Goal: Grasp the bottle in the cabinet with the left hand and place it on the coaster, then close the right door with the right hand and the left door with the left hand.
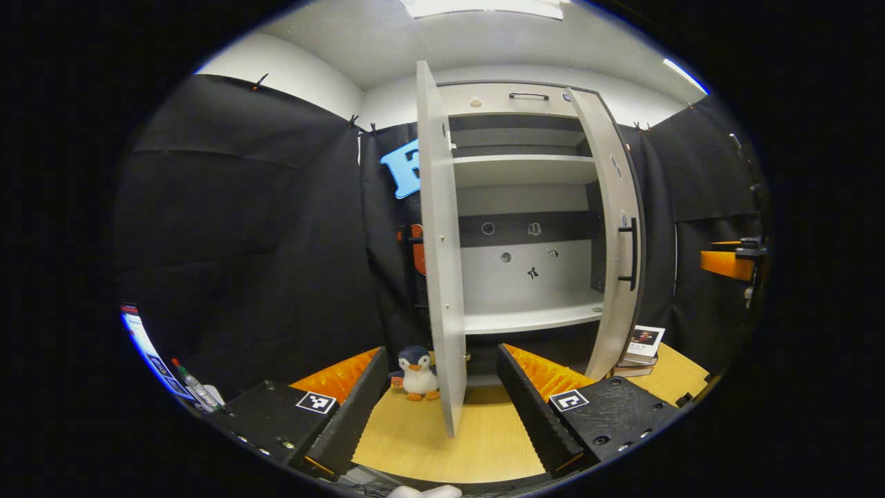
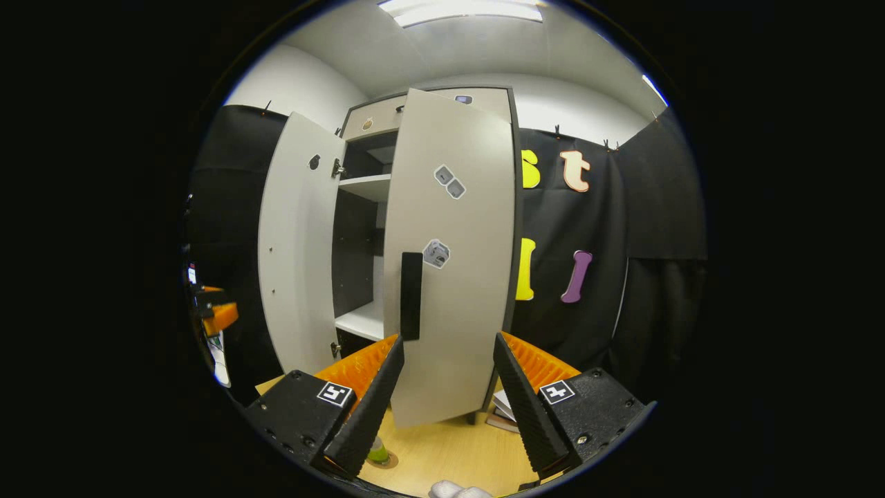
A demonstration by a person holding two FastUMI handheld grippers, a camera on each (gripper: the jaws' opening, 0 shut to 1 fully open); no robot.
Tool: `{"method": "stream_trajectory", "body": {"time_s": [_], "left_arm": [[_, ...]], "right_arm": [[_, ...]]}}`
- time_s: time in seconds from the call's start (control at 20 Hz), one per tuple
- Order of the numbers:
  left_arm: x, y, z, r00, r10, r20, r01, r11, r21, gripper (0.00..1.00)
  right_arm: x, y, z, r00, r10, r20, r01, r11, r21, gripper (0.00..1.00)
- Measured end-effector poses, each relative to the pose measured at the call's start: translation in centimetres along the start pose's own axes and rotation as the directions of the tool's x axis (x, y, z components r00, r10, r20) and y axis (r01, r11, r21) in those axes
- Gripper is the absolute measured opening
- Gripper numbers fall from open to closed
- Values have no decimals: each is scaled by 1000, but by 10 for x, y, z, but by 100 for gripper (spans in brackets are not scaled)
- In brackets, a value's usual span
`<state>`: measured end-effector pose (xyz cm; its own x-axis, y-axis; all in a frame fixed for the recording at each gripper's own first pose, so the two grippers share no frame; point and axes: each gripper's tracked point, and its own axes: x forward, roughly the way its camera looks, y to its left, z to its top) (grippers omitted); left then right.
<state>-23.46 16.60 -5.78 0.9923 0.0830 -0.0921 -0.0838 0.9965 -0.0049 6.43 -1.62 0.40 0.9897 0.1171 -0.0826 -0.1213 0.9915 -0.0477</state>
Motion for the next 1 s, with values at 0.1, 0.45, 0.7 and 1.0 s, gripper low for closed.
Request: {"method": "stream_trajectory", "body": {"time_s": [0.1,0.45,0.7,1.0], "left_arm": [[15,20,3,1000,3,9,-3,1000,-4,96],[92,91,38,994,79,81,-83,996,40,96],[134,98,41,992,100,74,-104,993,50,96],[143,99,38,992,112,58,-115,992,56,91]], "right_arm": [[-16,0,-6,1000,-28,-10,28,1000,7,81],[-64,-1,-36,990,-116,-82,117,993,18,81],[-82,-17,-53,975,-176,-133,179,984,16,81],[-83,-27,-60,973,-171,-154,180,983,41,81]]}}
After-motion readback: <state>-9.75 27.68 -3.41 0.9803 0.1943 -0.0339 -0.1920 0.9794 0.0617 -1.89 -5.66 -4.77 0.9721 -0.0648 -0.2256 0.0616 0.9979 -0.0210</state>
